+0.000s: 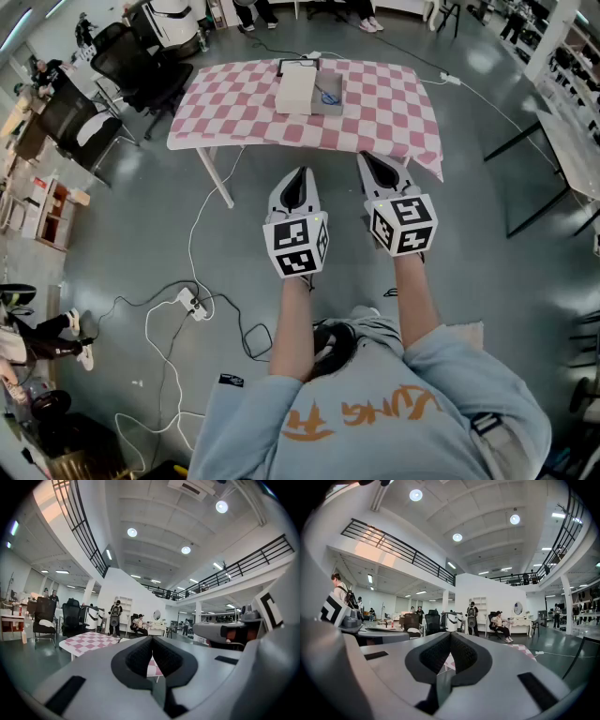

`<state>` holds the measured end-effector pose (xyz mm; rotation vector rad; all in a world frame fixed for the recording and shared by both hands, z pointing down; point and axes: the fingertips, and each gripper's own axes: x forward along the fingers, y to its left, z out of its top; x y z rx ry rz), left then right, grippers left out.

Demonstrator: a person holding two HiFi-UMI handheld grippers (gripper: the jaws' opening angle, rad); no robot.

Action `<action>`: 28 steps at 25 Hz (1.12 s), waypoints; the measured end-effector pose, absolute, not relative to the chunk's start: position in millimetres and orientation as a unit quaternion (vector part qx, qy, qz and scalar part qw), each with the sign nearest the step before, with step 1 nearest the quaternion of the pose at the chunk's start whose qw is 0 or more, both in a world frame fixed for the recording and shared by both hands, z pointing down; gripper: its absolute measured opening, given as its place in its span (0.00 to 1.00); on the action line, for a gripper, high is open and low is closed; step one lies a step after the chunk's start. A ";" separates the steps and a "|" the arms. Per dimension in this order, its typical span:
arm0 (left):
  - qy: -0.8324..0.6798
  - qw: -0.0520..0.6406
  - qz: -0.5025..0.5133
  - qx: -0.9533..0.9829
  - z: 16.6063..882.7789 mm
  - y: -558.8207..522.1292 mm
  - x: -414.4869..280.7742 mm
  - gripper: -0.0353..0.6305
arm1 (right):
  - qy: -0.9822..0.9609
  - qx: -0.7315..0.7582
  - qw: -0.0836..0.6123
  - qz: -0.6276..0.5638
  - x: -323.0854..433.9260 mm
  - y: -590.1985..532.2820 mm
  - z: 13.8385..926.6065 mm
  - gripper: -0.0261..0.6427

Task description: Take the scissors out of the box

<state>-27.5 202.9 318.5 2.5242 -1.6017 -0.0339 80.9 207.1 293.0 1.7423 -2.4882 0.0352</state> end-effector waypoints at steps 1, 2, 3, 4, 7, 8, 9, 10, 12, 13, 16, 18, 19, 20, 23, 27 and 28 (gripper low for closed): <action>-0.533 0.075 -0.011 0.843 318.5 202.7 -26.9 0.08 | -0.819 0.572 0.051 0.012 80.6 206.7 293.3 0.03; -0.532 0.073 -0.011 0.843 318.2 202.3 -26.6 0.08 | -0.819 0.571 0.051 0.011 80.3 206.0 293.4 0.03; -0.532 0.072 -0.011 0.844 317.7 201.5 -27.0 0.08 | -0.819 0.571 0.051 0.011 79.8 204.9 293.3 0.03; -0.532 0.072 -0.012 0.843 317.2 200.3 -28.3 0.08 | -0.819 0.571 0.051 0.010 78.9 203.2 293.0 0.03; -0.536 0.072 -0.016 0.841 316.5 195.9 -34.9 0.08 | -0.822 0.567 0.049 0.008 74.4 198.9 292.2 0.03; -0.538 0.072 -0.018 0.840 316.1 194.5 -36.8 0.08 | -0.823 0.565 0.049 0.007 72.9 198.1 292.1 0.03; -0.539 0.072 -0.019 0.839 315.8 193.0 -38.4 0.08 | -0.824 0.564 0.051 0.004 71.8 197.4 292.2 0.03; -0.541 0.072 -0.021 0.838 315.2 191.4 -39.6 0.08 | -0.823 0.565 0.053 0.002 71.6 196.5 292.2 0.03; -0.542 0.070 -0.022 0.837 313.7 188.2 -40.7 0.08 | -0.818 0.572 0.050 0.001 74.0 193.5 291.7 0.03; -0.541 0.069 -0.023 0.838 312.9 187.0 -40.1 0.08 | -0.815 0.578 0.049 0.002 76.5 191.8 291.7 0.03; -0.537 0.069 -0.027 0.840 311.2 184.6 -35.3 0.08 | -0.804 0.591 0.060 0.005 87.3 188.3 294.5 0.03; -0.536 0.072 -0.035 0.841 310.3 182.1 -33.5 0.08 | -0.801 0.595 0.067 0.006 93.7 187.0 297.3 0.03; -0.535 0.073 -0.040 0.841 309.8 180.8 -33.0 0.08 | -0.800 0.596 0.069 0.008 96.8 186.5 298.8 0.03; -0.532 0.074 -0.046 0.842 309.1 179.6 -32.1 0.08 | -0.798 0.598 0.071 0.009 99.9 186.0 300.1 0.03; -0.520 0.074 -0.056 0.849 305.1 177.4 -28.2 0.08 | -0.793 0.605 0.073 0.012 107.7 185.2 300.3 0.03; -0.521 0.080 -0.059 0.848 305.8 176.2 -41.1 0.08 | -0.791 0.607 0.074 0.008 106.1 188.1 294.9 0.03; -0.529 0.087 -0.062 0.842 307.1 175.8 -48.2 0.08 | -0.792 0.606 0.074 0.006 104.4 188.8 293.6 0.03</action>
